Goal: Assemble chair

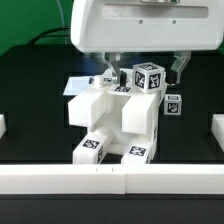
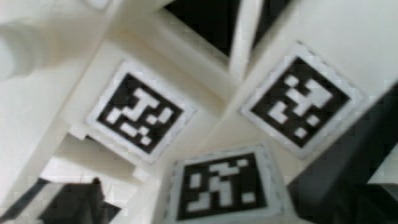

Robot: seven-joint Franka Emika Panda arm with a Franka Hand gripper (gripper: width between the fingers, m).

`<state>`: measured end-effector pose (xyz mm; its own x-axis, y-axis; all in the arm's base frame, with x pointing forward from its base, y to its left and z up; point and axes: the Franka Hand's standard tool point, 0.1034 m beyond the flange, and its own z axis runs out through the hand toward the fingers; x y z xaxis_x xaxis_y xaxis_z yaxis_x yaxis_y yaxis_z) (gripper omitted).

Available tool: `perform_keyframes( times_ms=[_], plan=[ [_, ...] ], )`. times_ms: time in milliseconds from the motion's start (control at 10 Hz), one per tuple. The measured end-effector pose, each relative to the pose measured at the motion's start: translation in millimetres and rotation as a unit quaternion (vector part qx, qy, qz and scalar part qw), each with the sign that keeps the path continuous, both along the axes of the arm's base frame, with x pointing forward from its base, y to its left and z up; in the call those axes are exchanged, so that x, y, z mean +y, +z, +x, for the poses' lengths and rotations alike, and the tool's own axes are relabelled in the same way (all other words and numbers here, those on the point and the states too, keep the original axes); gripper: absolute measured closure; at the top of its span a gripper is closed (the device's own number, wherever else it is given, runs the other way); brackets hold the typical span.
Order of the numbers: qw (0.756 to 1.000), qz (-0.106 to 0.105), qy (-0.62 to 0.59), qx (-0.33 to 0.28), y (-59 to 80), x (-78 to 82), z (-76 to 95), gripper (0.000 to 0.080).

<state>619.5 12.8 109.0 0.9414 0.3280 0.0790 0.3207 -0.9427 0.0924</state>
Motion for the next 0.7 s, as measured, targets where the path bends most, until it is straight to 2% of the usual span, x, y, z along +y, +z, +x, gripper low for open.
perform_keyframes(
  times_ms=[100,200,300,400,700],
  plan=[
    [1.000,0.000,-0.004,0.000,-0.5,-0.1,-0.2,0.0263],
    [1.000,0.000,-0.004,0.000,-0.6,-0.1,-0.2,0.0412],
    [1.000,0.001,-0.010,0.000,-0.8,0.0,-0.3,0.0412],
    [1.000,0.002,-0.019,0.000,-1.1,-0.1,-0.4,0.0530],
    [0.997,0.008,-0.075,-0.003,-1.5,-0.1,-0.5,0.0530]
  ],
)
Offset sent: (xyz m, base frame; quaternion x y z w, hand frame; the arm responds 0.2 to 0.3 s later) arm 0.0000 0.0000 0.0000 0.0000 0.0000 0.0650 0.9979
